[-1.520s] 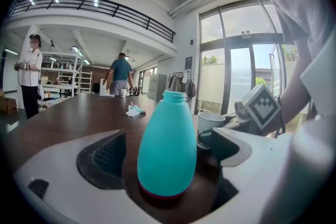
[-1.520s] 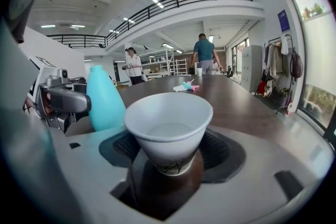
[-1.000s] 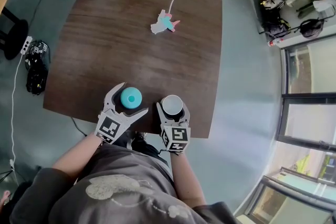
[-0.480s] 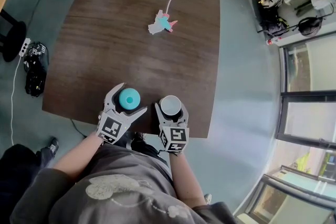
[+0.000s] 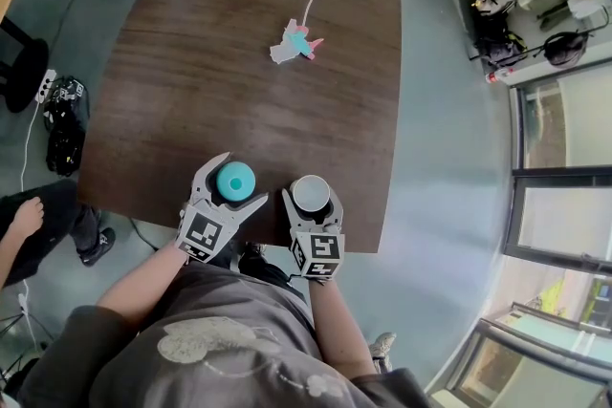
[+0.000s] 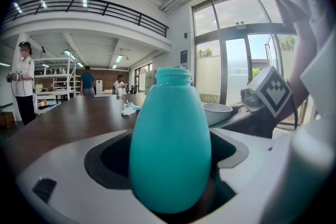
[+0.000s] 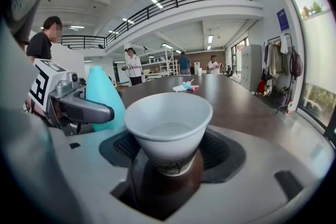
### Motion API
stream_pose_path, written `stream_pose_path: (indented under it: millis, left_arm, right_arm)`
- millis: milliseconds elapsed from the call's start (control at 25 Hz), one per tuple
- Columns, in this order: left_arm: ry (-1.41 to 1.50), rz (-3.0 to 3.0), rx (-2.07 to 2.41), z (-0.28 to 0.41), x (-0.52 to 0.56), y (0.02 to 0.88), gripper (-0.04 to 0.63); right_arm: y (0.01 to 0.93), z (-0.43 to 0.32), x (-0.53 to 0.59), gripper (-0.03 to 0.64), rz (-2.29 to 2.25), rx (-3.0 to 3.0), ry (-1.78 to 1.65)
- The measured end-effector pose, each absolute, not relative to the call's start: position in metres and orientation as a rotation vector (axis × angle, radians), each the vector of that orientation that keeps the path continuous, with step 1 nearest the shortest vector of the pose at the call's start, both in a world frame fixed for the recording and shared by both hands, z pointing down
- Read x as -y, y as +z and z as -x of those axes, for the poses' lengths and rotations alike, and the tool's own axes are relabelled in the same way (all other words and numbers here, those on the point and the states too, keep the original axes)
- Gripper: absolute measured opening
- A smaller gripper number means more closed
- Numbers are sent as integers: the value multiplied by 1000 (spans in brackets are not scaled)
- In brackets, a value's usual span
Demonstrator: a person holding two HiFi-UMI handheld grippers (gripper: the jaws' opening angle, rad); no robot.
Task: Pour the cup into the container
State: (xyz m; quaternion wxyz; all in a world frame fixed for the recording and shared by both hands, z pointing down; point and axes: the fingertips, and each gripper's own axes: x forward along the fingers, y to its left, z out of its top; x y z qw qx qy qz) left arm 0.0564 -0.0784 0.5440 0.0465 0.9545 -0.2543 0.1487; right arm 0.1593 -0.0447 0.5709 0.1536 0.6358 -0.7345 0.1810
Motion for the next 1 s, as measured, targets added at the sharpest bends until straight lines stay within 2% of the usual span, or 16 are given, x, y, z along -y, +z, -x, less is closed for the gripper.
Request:
stream_pose_path:
  millis: [160, 640, 1000]
  left_arm:
    - [453, -2906, 799, -55, 79, 543, 414]
    - [460, -2904, 781, -56, 81, 543, 408]
    - [424, -2888, 794, -55, 83, 543, 408]
  right_arm:
    - [570, -159, 44, 320, -1820, 2105, 521]
    - [564, -165, 42, 316, -1803, 2090, 521]
    - [501, -153, 54, 313, -1721, 2227, 433]
